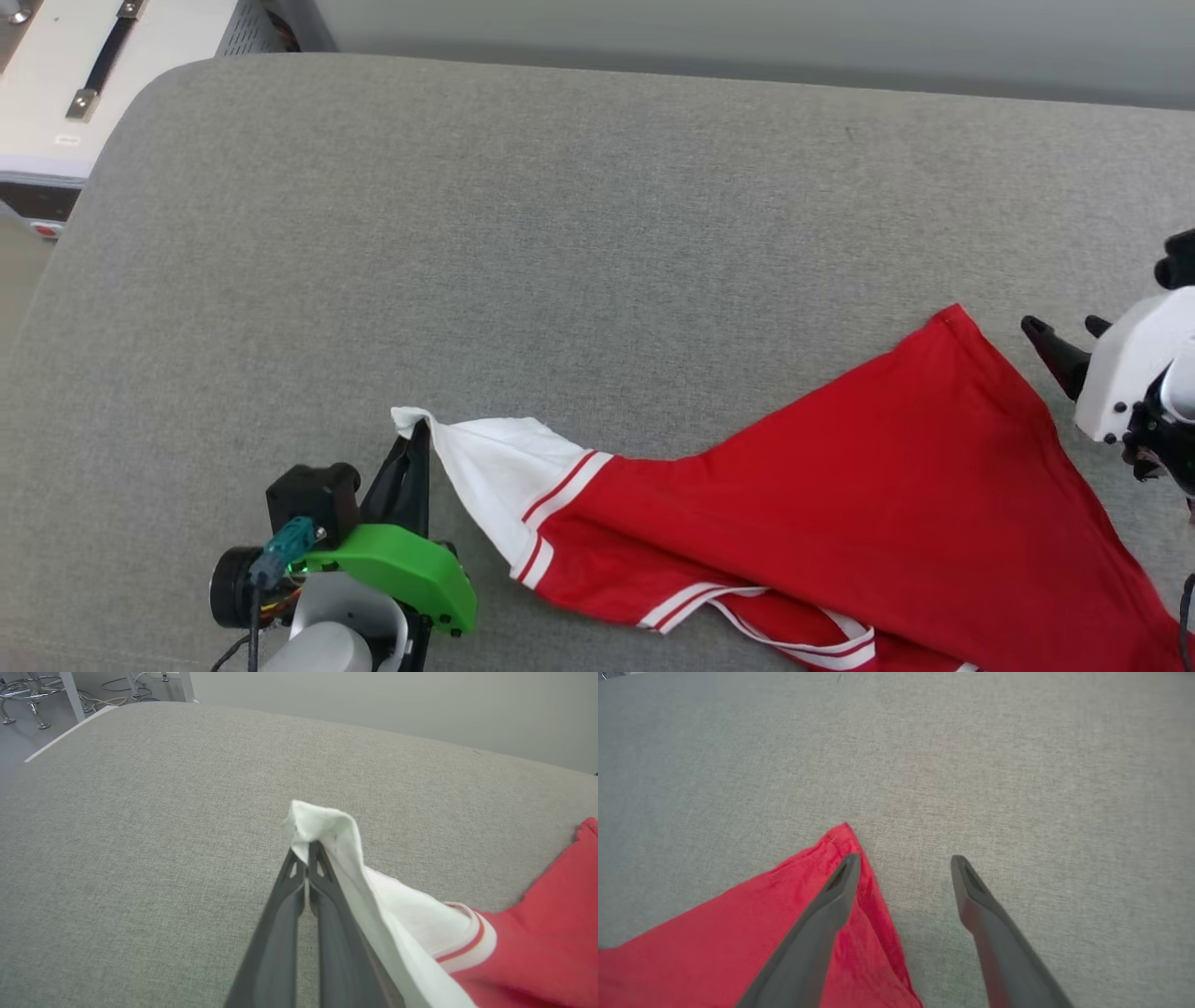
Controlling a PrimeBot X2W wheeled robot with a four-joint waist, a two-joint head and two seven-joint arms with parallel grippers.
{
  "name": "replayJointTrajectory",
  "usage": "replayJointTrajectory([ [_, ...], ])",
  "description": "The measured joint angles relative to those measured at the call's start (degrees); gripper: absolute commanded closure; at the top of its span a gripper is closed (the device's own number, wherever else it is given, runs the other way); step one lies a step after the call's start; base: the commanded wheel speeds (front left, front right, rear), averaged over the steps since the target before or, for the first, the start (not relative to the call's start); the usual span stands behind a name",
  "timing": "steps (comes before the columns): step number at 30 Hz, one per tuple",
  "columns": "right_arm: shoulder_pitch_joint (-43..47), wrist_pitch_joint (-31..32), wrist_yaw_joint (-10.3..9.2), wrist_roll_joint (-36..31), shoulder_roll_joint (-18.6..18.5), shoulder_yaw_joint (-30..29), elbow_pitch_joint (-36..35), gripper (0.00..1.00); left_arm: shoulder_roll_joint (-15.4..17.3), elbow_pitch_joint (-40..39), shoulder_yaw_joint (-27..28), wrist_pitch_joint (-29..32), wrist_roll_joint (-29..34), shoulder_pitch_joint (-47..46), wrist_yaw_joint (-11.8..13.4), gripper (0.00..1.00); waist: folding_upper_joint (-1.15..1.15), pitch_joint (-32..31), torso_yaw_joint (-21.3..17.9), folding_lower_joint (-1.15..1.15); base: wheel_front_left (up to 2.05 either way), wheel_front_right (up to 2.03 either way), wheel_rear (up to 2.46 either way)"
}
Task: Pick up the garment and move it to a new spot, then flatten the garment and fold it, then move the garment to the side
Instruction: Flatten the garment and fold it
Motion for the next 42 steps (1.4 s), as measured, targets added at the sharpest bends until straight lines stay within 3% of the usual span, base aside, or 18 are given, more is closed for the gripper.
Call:
replayJointTrajectory([
  [7, -5.7, 11.1, -0.01, 5.1, -4.1, 9.1, 2.0, 0.00, -1.6, 0.7, -1.0, -0.5, 0.9, -1.9, -0.8, 1.00, 0.00, 2.0, 2.7, 0.00, 0.00, 0.00, 0.00],
  [20, -9.3, 18.6, -0.08, 12.0, -7.7, 18.0, 6.1, 0.00, -3.5, 1.7, -1.4, -1.5, 1.3, -3.4, -1.3, 1.00, 0.00, 6.1, 5.6, 0.00, 0.00, 0.00, 0.00],
  [21, -9.5, 18.9, -0.08, 12.5, -8.0, 18.3, 6.1, 0.48, -3.5, 1.8, -1.5, -1.5, 1.3, -3.4, -1.3, 1.00, 0.00, 6.2, 5.6, 0.01, 0.00, 0.00, 0.00],
  [22, -9.6, 19.1, -0.08, 12.6, -8.2, 18.8, 5.9, 0.88, -3.5, 1.9, -1.4, -1.5, 1.3, -3.4, -1.3, 1.00, 0.00, 6.3, 5.5, 0.00, 0.00, 0.00, 0.00],
  [23, -9.8, 19.4, -0.08, 12.9, -8.3, 19.0, 6.0, 1.00, -3.5, 2.0, -1.4, -1.6, 1.3, -3.4, -1.4, 1.00, 0.00, 6.3, 5.4, 0.00, 0.00, 0.00, 0.00],
  [27, -10.0, 19.4, -0.08, 13.8, -8.3, 19.9, 5.9, 1.00, -3.5, 2.5, -1.4, -1.6, 1.3, -3.6, -1.7, 1.00, 0.00, 6.3, 5.0, 0.00, 0.00, 0.00, 0.00],
  [33, -10.4, 14.5, -0.01, 14.6, -7.7, 19.7, 6.5, 1.00, -2.7, 2.7, -0.3, -1.7, 1.3, -3.7, -1.8, 1.00, 0.00, 4.9, 4.3, 0.00, 0.00, 0.00, 0.00],
  [42, -13.3, 5.8, -0.01, 14.4, -6.1, 17.6, 8.9, 1.00, 1.8, 2.0, 3.1, -1.0, 1.3, -7.2, -2.0, 1.00, 0.00, 1.8, 2.7, 0.00, 0.00, 0.00, 0.00],
])
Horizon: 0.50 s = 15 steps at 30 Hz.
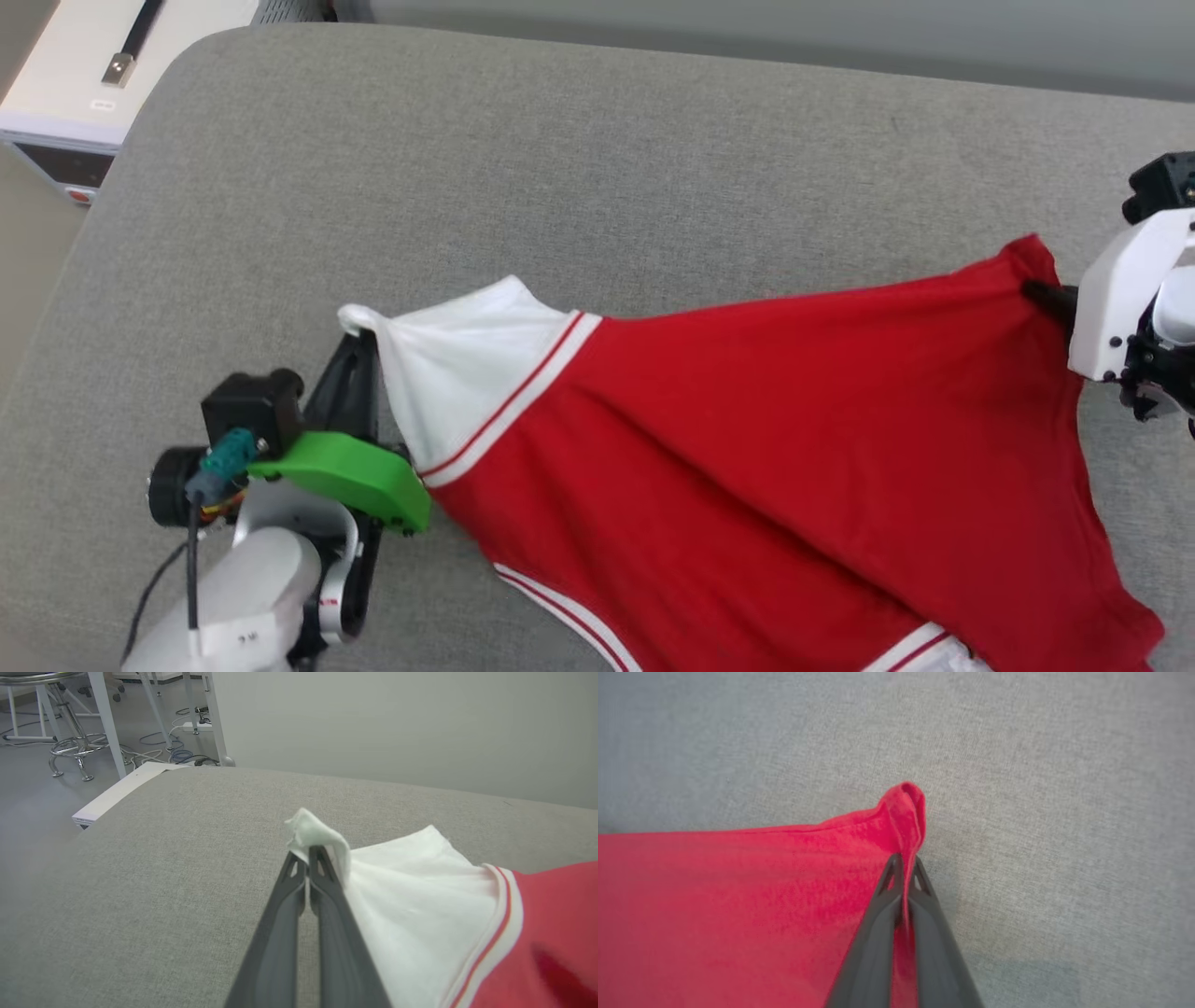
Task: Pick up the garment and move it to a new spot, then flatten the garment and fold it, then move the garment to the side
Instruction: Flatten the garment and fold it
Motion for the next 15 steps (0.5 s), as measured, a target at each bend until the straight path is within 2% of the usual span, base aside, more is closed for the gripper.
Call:
replayJointTrajectory([
  [3, -1.6, -2.9, 0.01, -0.7, 0.9, -0.7, 1.1, 1.00, 1.1, 0.0, 1.3, 0.8, 0.0, -3.8, -0.5, 1.00, 0.00, -0.9, -0.9, 0.00, 0.00, 0.00, 0.00],
  [7, -4.8, -6.5, 0.01, -2.8, 2.3, -1.5, 3.4, 1.00, 1.9, 1.8, 2.5, 2.1, 0.1, -10.9, -2.7, 1.00, 0.00, -1.8, -2.4, 0.00, 0.00, 0.00, 0.00],
  [12, -11.5, -10.3, 0.04, -6.2, 4.2, -3.5, 7.0, 1.00, 1.4, 7.5, 2.5, 4.5, 0.3, -21.8, -6.2, 1.00, 0.00, -2.2, -4.3, 0.00, 0.00, 0.00, 0.00],
  [15, -17.1, -12.6, 0.05, -8.4, 5.0, -4.8, 8.9, 1.00, -0.1, 12.7, 2.8, 5.1, 0.7, -30.0, -8.1, 1.00, 0.00, -1.5, -5.2, 0.00, 0.00, 0.00, 0.00],
])
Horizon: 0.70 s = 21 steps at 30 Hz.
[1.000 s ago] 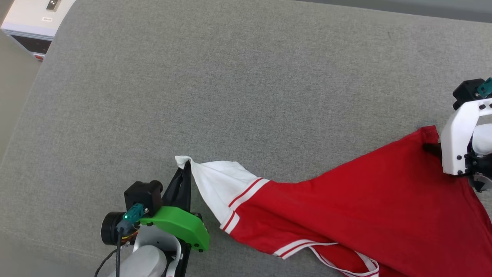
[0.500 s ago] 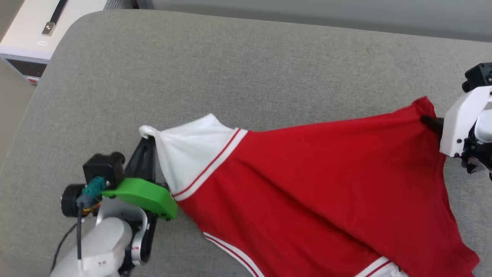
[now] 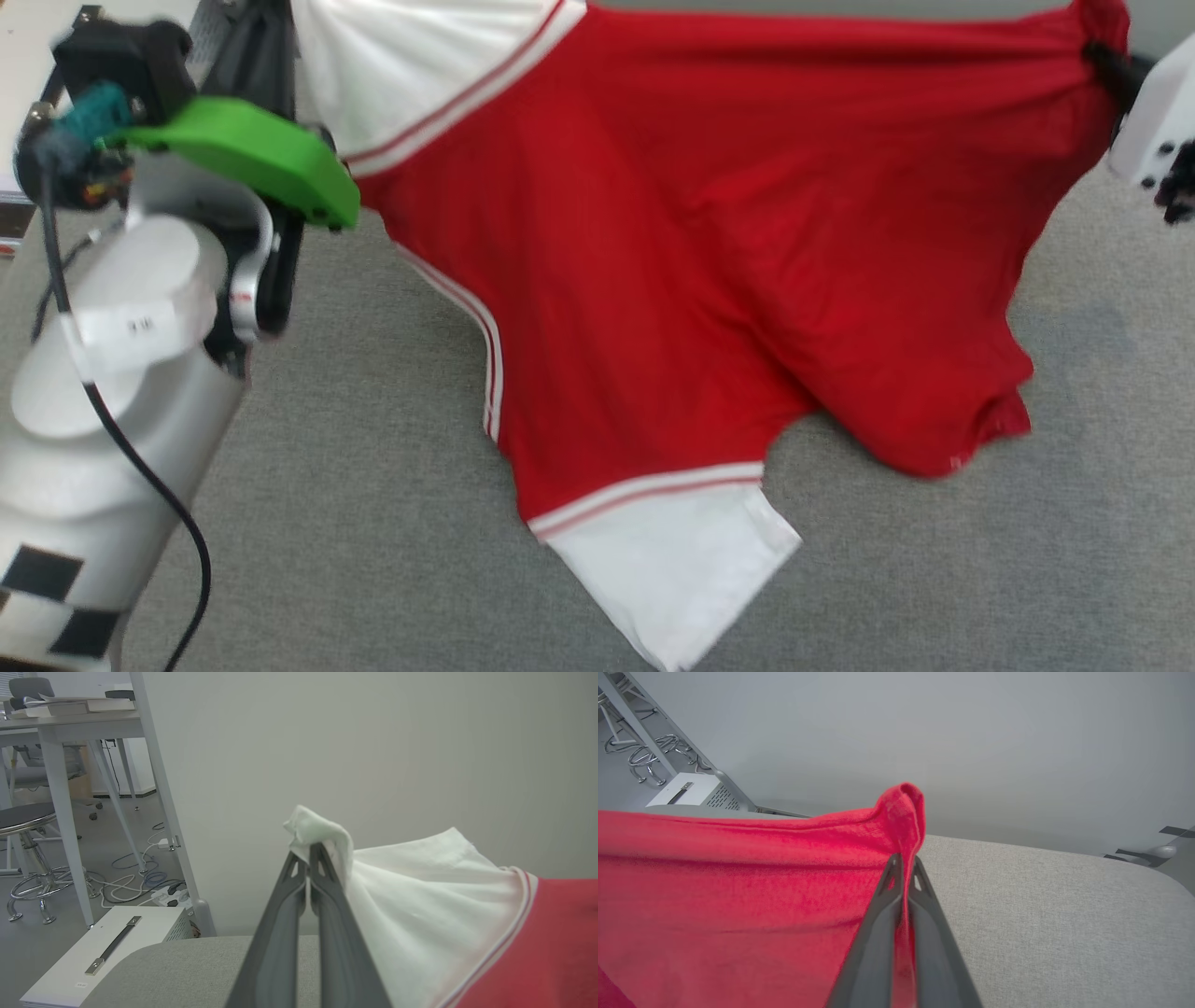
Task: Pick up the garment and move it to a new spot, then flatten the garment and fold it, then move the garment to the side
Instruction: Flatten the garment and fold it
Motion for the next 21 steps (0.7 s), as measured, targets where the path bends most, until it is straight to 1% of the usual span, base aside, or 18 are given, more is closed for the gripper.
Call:
replayJointTrajectory([
  [3, -5.7, -2.6, 0.00, -1.9, 1.2, -1.3, 1.8, 1.00, -0.7, 5.4, 0.0, 0.3, 1.1, -7.9, -1.6, 1.00, 0.00, 1.3, -0.7, 0.00, 0.00, 0.00, 0.00],
  [10, -19.9, -8.6, 0.02, -6.4, 3.8, -4.3, 5.7, 1.00, -1.7, 15.7, 0.6, 0.1, 4.6, -25.3, -2.8, 1.00, 0.00, 5.3, -2.5, 0.00, 0.00, 0.00, 0.00],
  [13, -25.0, -10.5, 0.02, -7.9, 4.0, -5.0, 7.3, 1.00, -2.2, 19.2, 0.6, -0.5, 6.1, -31.7, -3.4, 1.00, 0.00, 7.3, -3.1, 0.00, 0.00, 0.00, 0.00],
  [17, -30.6, -13.0, 0.02, -8.8, 4.0, -5.3, 8.8, 1.00, -3.7, 23.5, 0.8, -1.6, 6.7, -38.3, -3.8, 1.00, 0.00, 10.2, -3.7, 0.01, 0.00, 0.00, 0.00],
  [21, -35.8, -13.8, 0.02, -9.2, 3.8, -5.4, 10.2, 1.00, -4.2, 25.9, 0.8, -2.0, 7.5, -43.8, -3.8, 1.00, 0.00, 13.1, -3.9, 0.01, 0.00, 0.00, 0.00],
])
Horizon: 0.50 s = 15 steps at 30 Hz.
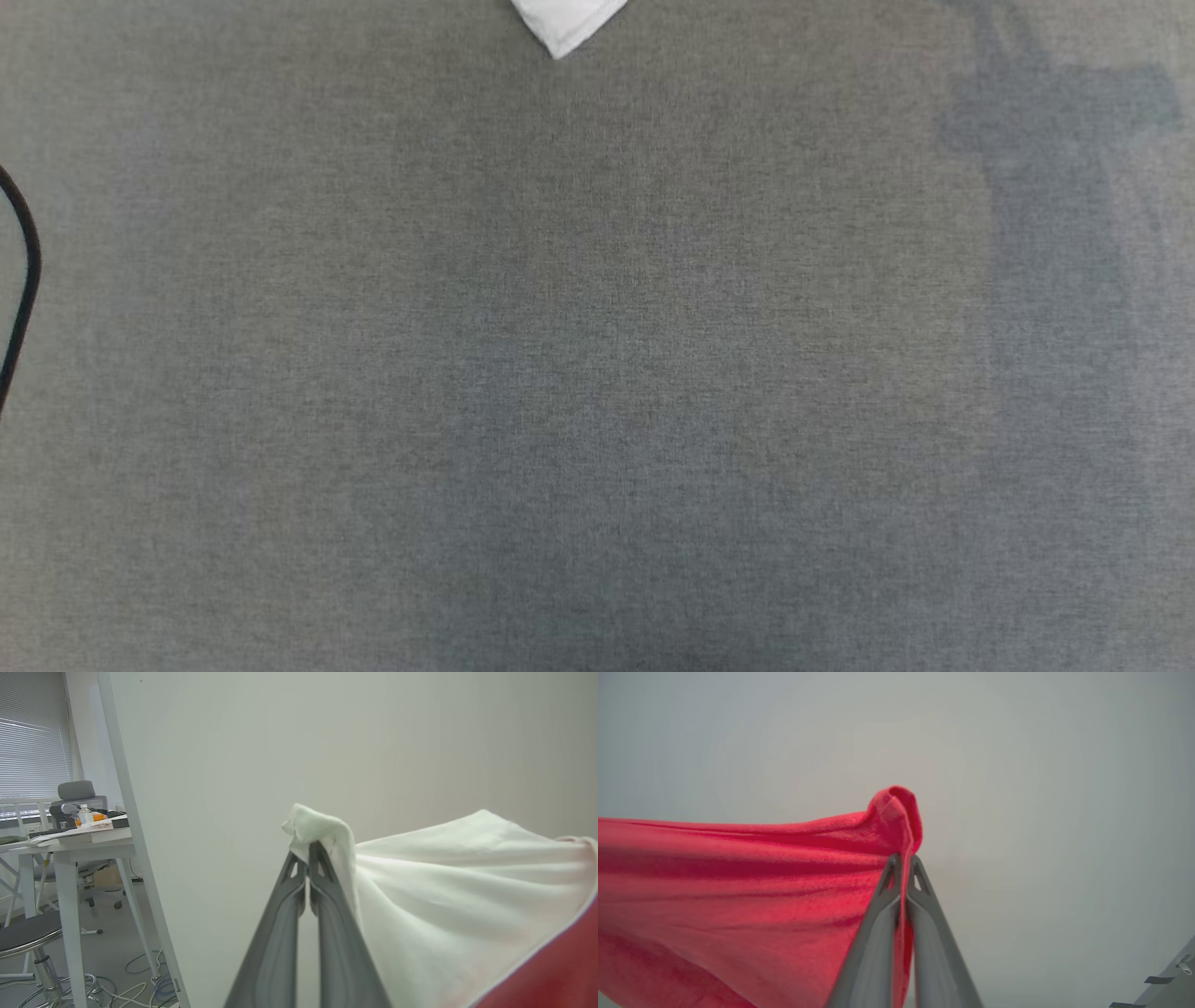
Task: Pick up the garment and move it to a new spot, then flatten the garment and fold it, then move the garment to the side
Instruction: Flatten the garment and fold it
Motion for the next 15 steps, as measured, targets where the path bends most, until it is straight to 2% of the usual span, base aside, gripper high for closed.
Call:
replayJointTrajectory([
  [6, -3.1, -1.4, 0.00, 0.0, 0.4, 1.0, 3.1, 1.00, -1.5, 5.4, -0.5, -0.7, 0.3, -3.9, -1.1, 1.00, 0.00, 5.0, -0.2, 0.00, 0.00, 0.00, 0.00],
  [15, -2.4, -1.6, -0.01, 2.2, 1.3, 6.2, 5.2, 1.00, -4.1, 12.5, 0.6, -2.8, -1.9, -3.8, -3.8, 1.00, 0.00, 10.6, 0.0, 0.00, 0.00, 0.00, 0.00],
])
